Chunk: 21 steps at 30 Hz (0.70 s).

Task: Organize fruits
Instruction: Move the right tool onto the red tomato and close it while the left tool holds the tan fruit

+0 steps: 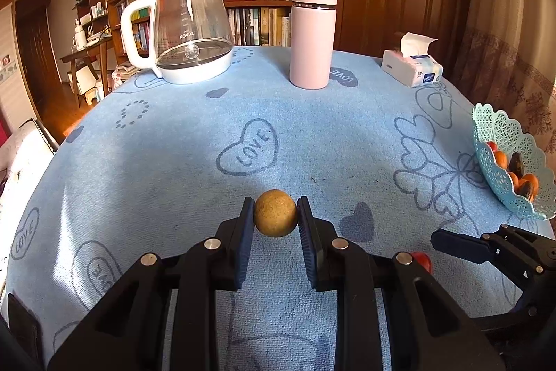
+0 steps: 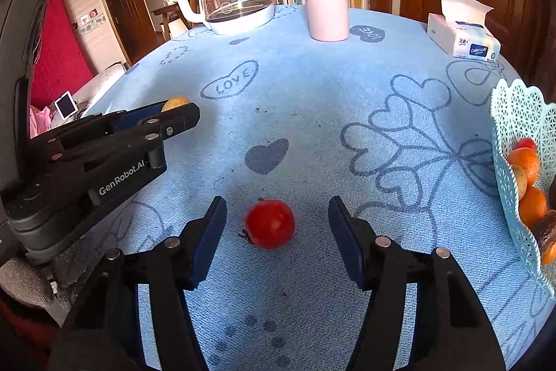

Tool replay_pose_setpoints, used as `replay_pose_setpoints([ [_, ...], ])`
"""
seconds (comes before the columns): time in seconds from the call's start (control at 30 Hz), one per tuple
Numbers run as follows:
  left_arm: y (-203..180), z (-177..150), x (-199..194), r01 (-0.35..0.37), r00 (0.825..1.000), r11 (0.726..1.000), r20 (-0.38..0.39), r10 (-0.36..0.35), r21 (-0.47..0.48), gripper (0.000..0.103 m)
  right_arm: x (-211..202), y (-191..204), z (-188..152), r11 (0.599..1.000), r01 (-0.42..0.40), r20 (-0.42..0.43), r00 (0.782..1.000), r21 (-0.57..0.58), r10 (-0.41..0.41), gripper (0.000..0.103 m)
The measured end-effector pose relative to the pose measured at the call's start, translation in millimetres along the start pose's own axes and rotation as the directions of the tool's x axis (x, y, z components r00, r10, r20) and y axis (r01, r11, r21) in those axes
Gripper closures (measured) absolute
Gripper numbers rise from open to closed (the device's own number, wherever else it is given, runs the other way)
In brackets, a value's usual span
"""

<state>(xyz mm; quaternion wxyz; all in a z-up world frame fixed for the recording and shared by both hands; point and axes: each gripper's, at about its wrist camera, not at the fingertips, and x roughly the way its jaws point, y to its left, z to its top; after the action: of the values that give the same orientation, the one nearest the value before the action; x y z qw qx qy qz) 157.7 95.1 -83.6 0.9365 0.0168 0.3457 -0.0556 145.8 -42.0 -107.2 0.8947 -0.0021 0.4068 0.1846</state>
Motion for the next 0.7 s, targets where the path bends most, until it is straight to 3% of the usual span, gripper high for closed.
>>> replay_pose_setpoints([
  [0.13, -0.1, 0.0, 0.1, 0.000, 1.000, 1.000, -0.001, 0.000, 0.000, 0.078, 3.6, 1.3, -1.1, 1.000, 0.008, -0.017, 1.000, -0.007, -0.009, 0.059],
  [0.33, -0.3, -1.0, 1.4, 0.002, 1.000, 1.000, -0.003, -0.002, 0.002, 0.078, 3.9, 2.0, -2.7, 1.000, 0.009, -0.017, 1.000, -0.010, -0.009, 0.070],
  [0.7, -0.5, -1.5, 3.2, 0.005, 1.000, 1.000, -0.008, -0.004, 0.005, 0.078, 3.1, 3.3, -4.3, 1.000, 0.006, -0.016, 1.000, -0.015, -0.006, 0.073],
])
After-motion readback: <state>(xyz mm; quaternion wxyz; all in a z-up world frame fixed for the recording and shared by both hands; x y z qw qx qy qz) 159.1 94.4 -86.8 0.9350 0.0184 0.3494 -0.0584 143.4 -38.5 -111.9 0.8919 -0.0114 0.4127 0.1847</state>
